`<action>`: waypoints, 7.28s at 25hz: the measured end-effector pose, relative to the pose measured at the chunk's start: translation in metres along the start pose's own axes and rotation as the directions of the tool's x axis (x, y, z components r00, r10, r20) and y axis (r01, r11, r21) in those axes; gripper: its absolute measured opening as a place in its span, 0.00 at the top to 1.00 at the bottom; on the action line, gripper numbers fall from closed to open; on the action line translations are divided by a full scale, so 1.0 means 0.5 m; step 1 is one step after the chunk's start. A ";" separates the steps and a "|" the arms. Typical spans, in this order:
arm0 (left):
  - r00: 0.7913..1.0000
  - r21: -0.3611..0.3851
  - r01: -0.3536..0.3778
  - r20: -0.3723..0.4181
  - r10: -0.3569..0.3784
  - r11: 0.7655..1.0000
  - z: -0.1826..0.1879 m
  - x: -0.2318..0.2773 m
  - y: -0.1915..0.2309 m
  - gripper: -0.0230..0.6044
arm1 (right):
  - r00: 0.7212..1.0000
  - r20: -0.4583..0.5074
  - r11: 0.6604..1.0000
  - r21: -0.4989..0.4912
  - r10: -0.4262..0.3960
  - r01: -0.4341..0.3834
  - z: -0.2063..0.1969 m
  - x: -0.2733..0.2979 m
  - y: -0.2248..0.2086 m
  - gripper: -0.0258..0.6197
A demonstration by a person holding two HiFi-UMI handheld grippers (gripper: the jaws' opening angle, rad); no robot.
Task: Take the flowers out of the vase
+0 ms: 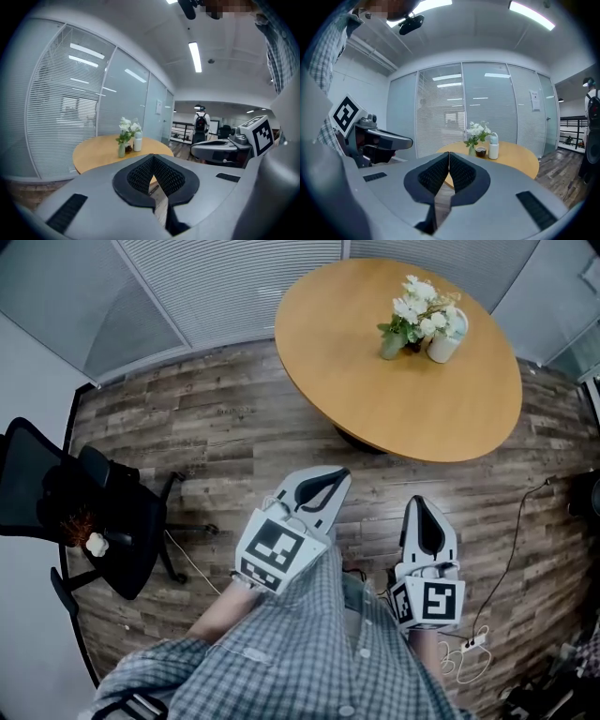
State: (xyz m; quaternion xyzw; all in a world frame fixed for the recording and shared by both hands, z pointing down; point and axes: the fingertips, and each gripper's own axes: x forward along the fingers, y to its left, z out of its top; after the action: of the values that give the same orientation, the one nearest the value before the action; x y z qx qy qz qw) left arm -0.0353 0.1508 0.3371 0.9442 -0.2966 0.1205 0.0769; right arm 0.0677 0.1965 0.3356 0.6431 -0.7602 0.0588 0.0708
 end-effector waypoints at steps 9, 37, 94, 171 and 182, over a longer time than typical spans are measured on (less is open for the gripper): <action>0.999 0.018 0.039 0.008 -0.039 0.999 0.054 0.100 0.103 0.95 | 1.000 0.023 0.999 0.041 -0.021 0.020 0.044 0.129 -0.041 0.94; 0.998 0.009 0.010 0.059 -0.011 1.000 0.106 0.269 0.301 0.95 | 0.999 0.013 0.999 0.014 -0.039 0.039 0.077 0.379 -0.119 0.94; 0.977 0.043 0.016 -0.214 -0.007 0.999 -0.140 0.871 0.466 0.51 | 0.952 -0.269 0.986 -0.031 0.148 -0.162 -0.106 0.644 -0.394 0.94; 0.972 0.094 0.032 -0.237 -0.008 0.995 -0.146 0.865 0.470 0.59 | 0.964 -0.049 0.962 0.088 0.263 -0.258 0.204 0.798 -0.496 0.86; 0.969 0.095 0.041 -0.245 -0.016 0.995 -0.149 0.868 0.471 0.59 | 0.850 -0.461 0.962 0.209 0.254 -0.174 -0.097 0.726 -0.484 0.86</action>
State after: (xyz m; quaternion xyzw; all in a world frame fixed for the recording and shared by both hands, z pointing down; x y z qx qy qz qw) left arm 0.1599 -0.2593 0.5445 0.9291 -0.2650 0.2490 0.0675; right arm 0.2489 -0.1870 0.4493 0.5224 -0.7781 0.2860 0.1997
